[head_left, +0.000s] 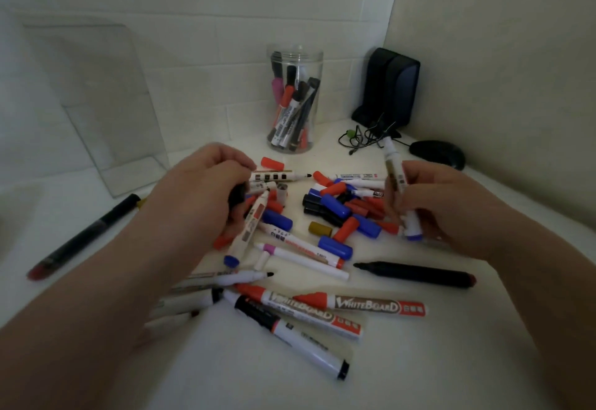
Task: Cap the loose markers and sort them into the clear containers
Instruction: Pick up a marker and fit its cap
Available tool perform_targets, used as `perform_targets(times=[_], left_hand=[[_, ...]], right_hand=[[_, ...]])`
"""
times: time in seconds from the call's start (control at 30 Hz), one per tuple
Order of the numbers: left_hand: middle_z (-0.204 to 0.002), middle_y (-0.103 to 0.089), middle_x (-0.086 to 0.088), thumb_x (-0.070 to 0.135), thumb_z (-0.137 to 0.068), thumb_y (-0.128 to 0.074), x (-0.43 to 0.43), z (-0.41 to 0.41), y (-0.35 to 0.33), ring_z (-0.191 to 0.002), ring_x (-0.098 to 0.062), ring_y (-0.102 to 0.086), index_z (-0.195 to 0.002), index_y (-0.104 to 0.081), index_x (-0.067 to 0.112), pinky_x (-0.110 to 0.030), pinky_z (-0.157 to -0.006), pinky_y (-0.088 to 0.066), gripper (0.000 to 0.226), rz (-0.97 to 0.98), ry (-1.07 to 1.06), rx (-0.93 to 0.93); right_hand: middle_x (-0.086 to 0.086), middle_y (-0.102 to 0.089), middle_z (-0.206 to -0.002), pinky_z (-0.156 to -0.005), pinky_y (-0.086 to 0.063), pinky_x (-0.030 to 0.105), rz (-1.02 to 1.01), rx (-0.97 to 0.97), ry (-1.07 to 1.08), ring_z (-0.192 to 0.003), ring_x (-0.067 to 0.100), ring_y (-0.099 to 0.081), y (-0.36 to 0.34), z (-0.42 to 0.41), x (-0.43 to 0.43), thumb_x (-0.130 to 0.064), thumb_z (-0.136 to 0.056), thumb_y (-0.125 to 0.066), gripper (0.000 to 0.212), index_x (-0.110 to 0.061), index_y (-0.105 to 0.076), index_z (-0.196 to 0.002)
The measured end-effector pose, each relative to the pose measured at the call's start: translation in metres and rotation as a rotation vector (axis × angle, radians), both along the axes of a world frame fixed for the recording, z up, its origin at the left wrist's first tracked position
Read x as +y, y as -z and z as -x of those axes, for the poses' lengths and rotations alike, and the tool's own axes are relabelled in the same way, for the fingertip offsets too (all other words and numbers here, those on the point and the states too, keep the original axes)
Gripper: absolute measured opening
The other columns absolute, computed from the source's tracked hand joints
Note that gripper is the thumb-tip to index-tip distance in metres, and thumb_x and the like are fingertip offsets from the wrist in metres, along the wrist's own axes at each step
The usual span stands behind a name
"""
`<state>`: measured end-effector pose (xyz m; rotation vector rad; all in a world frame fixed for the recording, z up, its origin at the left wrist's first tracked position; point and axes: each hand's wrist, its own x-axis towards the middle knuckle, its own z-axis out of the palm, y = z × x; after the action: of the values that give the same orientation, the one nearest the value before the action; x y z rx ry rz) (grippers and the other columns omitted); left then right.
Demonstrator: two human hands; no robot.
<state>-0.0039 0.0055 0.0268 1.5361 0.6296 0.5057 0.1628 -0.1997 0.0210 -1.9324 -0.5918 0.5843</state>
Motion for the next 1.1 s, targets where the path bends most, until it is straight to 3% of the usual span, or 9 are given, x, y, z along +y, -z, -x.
perform_targets(times=[0.13,0.27,0.37,0.47,0.53,0.7,0.77,0.93,1.1], left_hand=[[-0.063,-0.067,0.010,0.018,-0.099,-0.055,0.006,0.010,0.000,-0.046,-0.003,-0.055,-0.101,-0.054,0.025,-0.020,-0.047,-0.043,0.008,-0.322,0.161,0.049],[-0.099,-0.062,0.020,0.045,-0.094,-0.058,-0.004,0.010,0.012,-0.081,0.004,-0.061,-0.100,-0.048,0.048,-0.016,-0.069,-0.051,0.012,-0.841,0.418,0.324],[-0.102,-0.052,0.028,0.050,-0.097,-0.052,-0.012,0.009,0.017,-0.089,0.009,-0.053,-0.102,-0.043,0.055,-0.010,-0.070,-0.044,0.012,-0.939,0.570,0.417],[-0.105,-0.054,0.027,0.049,-0.098,-0.050,-0.011,0.008,0.019,-0.091,0.007,-0.056,-0.106,-0.043,0.058,-0.013,-0.078,-0.049,0.014,-0.925,0.616,0.409],[-0.102,-0.061,0.025,0.044,-0.099,-0.052,-0.002,0.010,0.015,-0.086,0.008,-0.060,-0.110,-0.043,0.056,-0.014,-0.071,-0.051,0.020,-0.839,0.535,0.352],[-0.087,-0.066,0.014,0.021,-0.090,-0.056,0.041,0.015,-0.004,-0.072,-0.013,-0.058,-0.100,-0.055,0.043,-0.040,-0.067,-0.049,0.025,-0.463,-0.090,-0.185],[-0.087,-0.066,0.006,0.020,-0.087,-0.055,0.040,0.014,-0.006,-0.073,-0.018,-0.056,-0.095,-0.056,0.039,-0.039,-0.066,-0.047,0.020,-0.412,-0.172,-0.181],[-0.098,-0.063,0.017,0.030,-0.102,-0.050,0.006,0.011,0.010,-0.080,-0.005,-0.062,-0.100,-0.046,0.048,-0.026,-0.063,-0.057,0.018,-0.754,0.398,0.242],[-0.121,-0.047,0.029,0.032,-0.104,-0.047,-0.008,0.008,0.019,-0.109,0.009,-0.045,-0.120,-0.046,0.055,-0.011,-0.088,-0.037,0.029,-0.998,0.829,0.430]], right_hand=[[0.010,-0.065,-0.085,-0.061,-0.041,0.025,0.242,-0.376,0.017,-0.072,0.017,-0.057,-0.004,0.004,0.006,-0.016,-0.093,-0.062,0.006,-0.018,-0.067,-0.092],[0.006,-0.058,-0.077,-0.058,-0.035,0.028,0.360,-0.531,0.036,-0.069,0.018,-0.052,0.003,0.010,0.016,-0.028,-0.095,-0.063,0.016,-0.018,-0.058,-0.084],[0.000,-0.055,-0.076,-0.057,-0.032,0.026,0.369,-0.572,0.045,-0.067,0.014,-0.049,0.007,0.017,0.025,-0.034,-0.096,-0.062,0.020,-0.024,-0.054,-0.080],[-0.005,-0.058,-0.080,-0.058,-0.034,0.024,0.438,-0.621,0.016,-0.071,0.010,-0.053,0.011,0.025,0.034,-0.044,-0.091,-0.065,0.020,-0.030,-0.054,-0.082],[-0.007,-0.058,-0.080,-0.058,-0.033,0.023,0.476,-0.641,0.003,-0.071,0.009,-0.053,0.014,0.028,0.040,-0.048,-0.089,-0.066,0.023,-0.032,-0.053,-0.081],[-0.004,-0.061,-0.077,-0.060,-0.038,0.024,0.451,-0.618,0.022,-0.068,0.013,-0.055,0.014,0.026,0.039,-0.045,-0.091,-0.064,0.019,-0.029,-0.059,-0.082],[-0.001,-0.061,-0.074,-0.060,-0.038,0.025,0.427,-0.588,0.044,-0.066,0.014,-0.055,0.012,0.023,0.034,-0.043,-0.092,-0.065,0.019,-0.027,-0.062,-0.081],[0.000,-0.058,-0.066,-0.054,-0.032,0.023,0.423,-0.555,0.043,-0.058,0.013,-0.050,0.011,0.018,0.028,-0.041,-0.092,-0.066,0.025,-0.024,-0.061,-0.074],[0.000,-0.057,-0.063,-0.054,-0.034,0.023,0.381,-0.566,0.011,-0.056,0.012,-0.048,0.011,0.017,0.027,-0.039,-0.092,-0.067,0.026,-0.024,-0.061,-0.071]])
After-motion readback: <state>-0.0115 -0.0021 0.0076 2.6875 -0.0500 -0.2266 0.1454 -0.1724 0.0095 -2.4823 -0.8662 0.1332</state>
